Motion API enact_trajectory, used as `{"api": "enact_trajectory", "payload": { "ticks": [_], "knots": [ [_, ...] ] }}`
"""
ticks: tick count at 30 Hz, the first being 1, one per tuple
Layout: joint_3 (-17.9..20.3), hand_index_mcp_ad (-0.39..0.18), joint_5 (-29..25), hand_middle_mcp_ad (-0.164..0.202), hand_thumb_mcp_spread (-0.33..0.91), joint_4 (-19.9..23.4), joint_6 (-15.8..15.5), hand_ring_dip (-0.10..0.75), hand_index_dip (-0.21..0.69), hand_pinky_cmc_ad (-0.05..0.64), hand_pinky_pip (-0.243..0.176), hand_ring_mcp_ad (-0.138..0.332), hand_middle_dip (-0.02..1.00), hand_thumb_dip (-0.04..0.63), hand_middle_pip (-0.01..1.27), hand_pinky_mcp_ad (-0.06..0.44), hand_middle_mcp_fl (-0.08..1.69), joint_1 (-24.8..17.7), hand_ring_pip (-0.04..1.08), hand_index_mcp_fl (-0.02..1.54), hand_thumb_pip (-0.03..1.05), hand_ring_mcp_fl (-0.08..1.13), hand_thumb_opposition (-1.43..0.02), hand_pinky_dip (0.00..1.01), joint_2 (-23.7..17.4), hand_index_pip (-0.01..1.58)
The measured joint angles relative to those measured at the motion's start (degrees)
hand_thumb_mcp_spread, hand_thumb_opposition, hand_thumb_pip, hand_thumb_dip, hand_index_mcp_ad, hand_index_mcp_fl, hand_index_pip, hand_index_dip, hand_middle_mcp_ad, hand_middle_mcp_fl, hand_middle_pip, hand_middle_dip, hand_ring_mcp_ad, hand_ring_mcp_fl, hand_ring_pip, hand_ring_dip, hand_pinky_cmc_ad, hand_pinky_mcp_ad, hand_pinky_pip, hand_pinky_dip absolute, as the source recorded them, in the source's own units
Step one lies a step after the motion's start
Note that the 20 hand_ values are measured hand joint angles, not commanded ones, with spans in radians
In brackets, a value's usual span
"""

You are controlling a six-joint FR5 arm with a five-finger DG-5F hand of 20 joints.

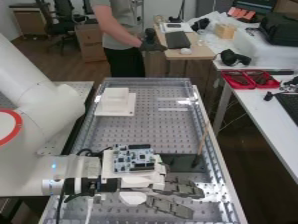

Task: Grab the paper clip and place it in the clear container

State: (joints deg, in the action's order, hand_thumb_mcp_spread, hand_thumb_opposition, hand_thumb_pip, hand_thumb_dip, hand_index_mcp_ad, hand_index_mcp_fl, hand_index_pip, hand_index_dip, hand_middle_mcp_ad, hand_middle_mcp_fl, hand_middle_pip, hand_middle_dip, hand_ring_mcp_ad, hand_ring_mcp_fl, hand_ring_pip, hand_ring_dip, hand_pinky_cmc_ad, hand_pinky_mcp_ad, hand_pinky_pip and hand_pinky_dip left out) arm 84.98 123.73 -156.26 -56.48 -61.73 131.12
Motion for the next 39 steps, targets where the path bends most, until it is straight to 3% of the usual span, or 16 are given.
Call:
{"api": "enact_trajectory", "payload": {
  "ticks": [20, 24, 34, 39],
  "knots": [
    [-0.11, -0.147, 0.19, 0.089, 0.45, 0.13, 0.22, 0.087, -0.019, 0.321, 0.017, 0.101, 0.21, 0.269, 0.14, 0.267, 0.19, 0.06, 0.1, 0.42, 0.71, 0.0, -0.89, 0.18, 0.16, 1.47],
    [0.18, -0.134, 0.27, 0.089, 0.44, 0.96, 0.74, 0.087, -0.035, 0.321, 0.017, 0.101, 0.21, 0.269, 0.14, 0.267, 0.2, 0.08, 0.1, 0.51, 0.67, 0.0, -0.94, 0.18, 0.09, 1.51],
    [1.96, -0.133, 0.49, 0.091, 0.44, 4.55, 4.46, 0.087, -0.033, 0.325, 0.017, 0.101, 0.21, 0.269, 0.13, 0.267, 0.28, 0.24, 0.1, 0.58, 0.66, 0.04, -0.96, 0.18, -0.89, 1.46],
    [3.49, -0.133, -0.28, 0.093, 0.44, 7.02, 7.87, 0.087, -0.037, 0.325, 0.021, 0.101, 0.22, 0.269, 0.14, 0.267, 0.32, 0.19, 0.11, 0.71, 0.63, 0.06, -0.99, 0.19, -2.88, 1.35]
  ]
}}
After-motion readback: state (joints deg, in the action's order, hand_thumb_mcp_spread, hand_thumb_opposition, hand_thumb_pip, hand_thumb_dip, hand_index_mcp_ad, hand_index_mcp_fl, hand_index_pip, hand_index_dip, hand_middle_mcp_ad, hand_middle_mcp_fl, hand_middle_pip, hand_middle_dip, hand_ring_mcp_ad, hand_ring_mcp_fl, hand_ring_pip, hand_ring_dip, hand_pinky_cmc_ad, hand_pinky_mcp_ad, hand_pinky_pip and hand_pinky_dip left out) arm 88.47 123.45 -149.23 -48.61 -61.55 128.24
